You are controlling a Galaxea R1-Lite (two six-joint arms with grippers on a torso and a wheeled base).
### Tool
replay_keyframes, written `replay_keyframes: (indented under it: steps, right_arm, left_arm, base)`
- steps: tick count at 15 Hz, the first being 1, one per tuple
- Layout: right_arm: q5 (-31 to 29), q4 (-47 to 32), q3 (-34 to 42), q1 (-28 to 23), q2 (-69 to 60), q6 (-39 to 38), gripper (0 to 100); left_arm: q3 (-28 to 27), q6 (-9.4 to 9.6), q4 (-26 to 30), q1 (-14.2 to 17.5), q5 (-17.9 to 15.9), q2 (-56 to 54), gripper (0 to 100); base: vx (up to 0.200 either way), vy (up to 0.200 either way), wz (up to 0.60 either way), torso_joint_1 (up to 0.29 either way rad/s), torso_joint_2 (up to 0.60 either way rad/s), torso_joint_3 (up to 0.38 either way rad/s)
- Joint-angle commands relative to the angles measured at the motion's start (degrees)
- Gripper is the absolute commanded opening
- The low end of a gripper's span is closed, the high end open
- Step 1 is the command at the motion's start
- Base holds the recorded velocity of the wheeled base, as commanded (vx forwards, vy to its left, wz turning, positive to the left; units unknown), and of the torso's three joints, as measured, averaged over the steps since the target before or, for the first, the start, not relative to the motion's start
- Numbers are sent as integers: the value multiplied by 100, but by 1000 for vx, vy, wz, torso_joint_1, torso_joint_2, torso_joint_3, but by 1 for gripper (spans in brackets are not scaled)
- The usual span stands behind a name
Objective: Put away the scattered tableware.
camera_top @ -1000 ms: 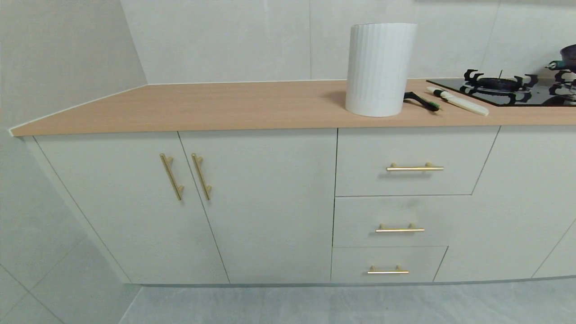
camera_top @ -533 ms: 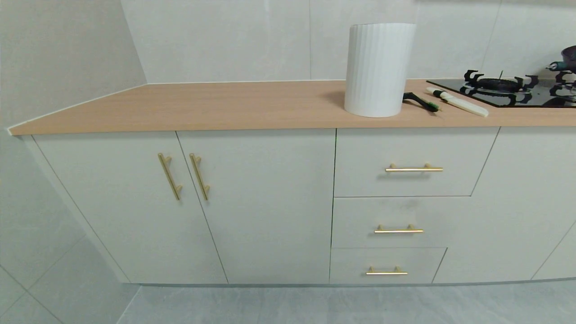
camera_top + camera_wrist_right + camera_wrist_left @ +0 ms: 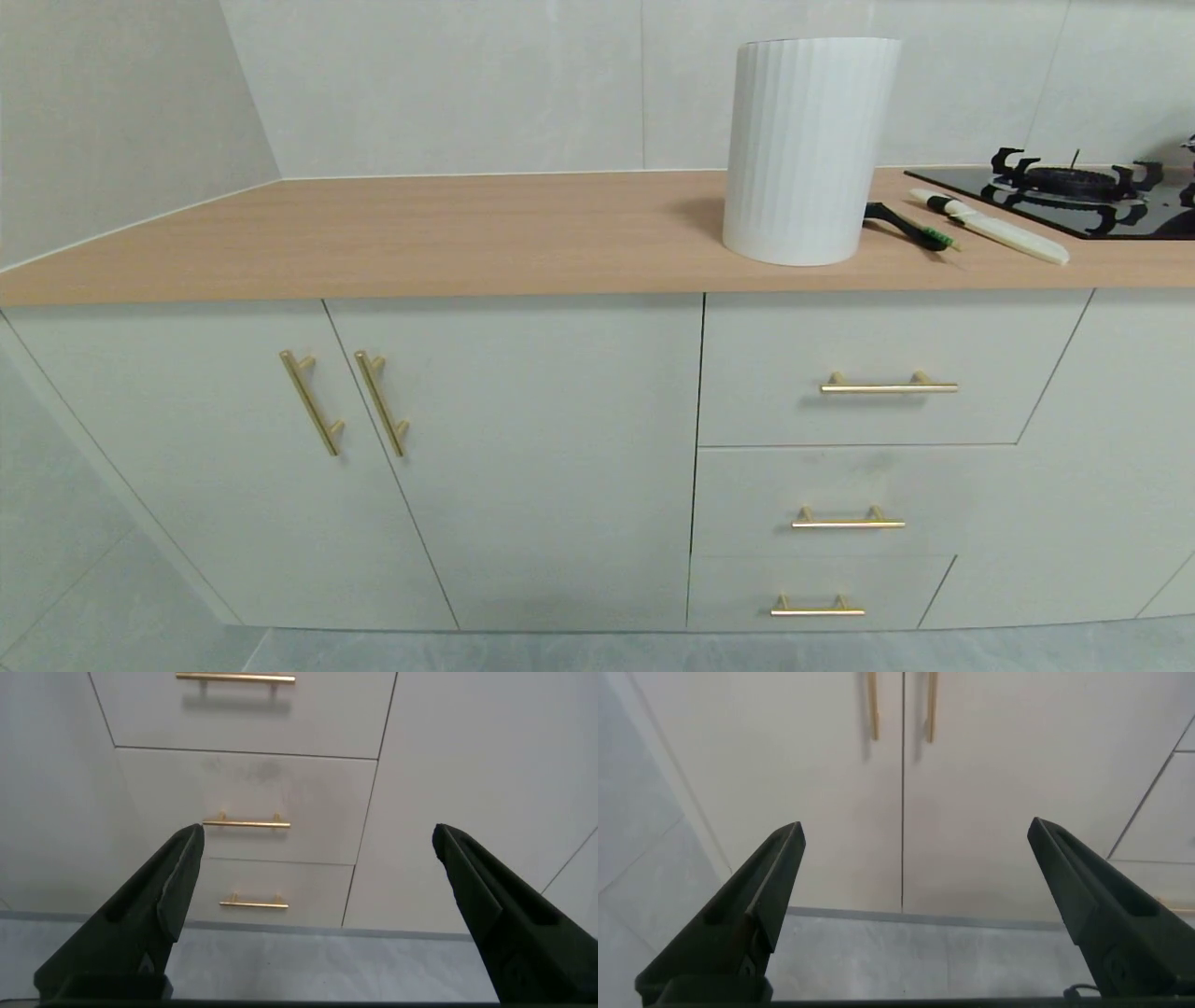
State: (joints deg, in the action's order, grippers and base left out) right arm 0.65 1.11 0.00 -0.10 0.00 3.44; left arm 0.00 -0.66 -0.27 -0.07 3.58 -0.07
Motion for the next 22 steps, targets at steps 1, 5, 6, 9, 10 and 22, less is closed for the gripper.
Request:
replay_keyframes:
  steps: [1,5,6,9,10,22]
  right_arm:
    - [6,3,0,1,9,8,100]
    - [41,3,0,1,0,52,100]
    - [41,3,0,1,0,52,100]
    - [208,-181,-1310,124,1081,-256,100]
    - [217,-304,-1503,150,1679,-186,100]
    - [181,3132,-2391,1064,9896,17,100]
  left_arm:
    - [0,-4,0,-1,2,7,100]
    - [0,-4,0,-1,2,7,100]
    - [0,-4,0,-1,2,7,100]
    - [0,-4,0,-1,2,7,100]
    - [0,-4,0,-1,2,7,100]
    - [0,-4,-8,-1,2,7,100]
  base:
    - [0,0,0,0,0,0]
    - [0,0,0,0,0,0]
    - [0,0,0,0,0,0]
    - [0,0,0,0,0,0]
    - [0,0,0,0,0,0]
    - [0,0,0,0,0,0]
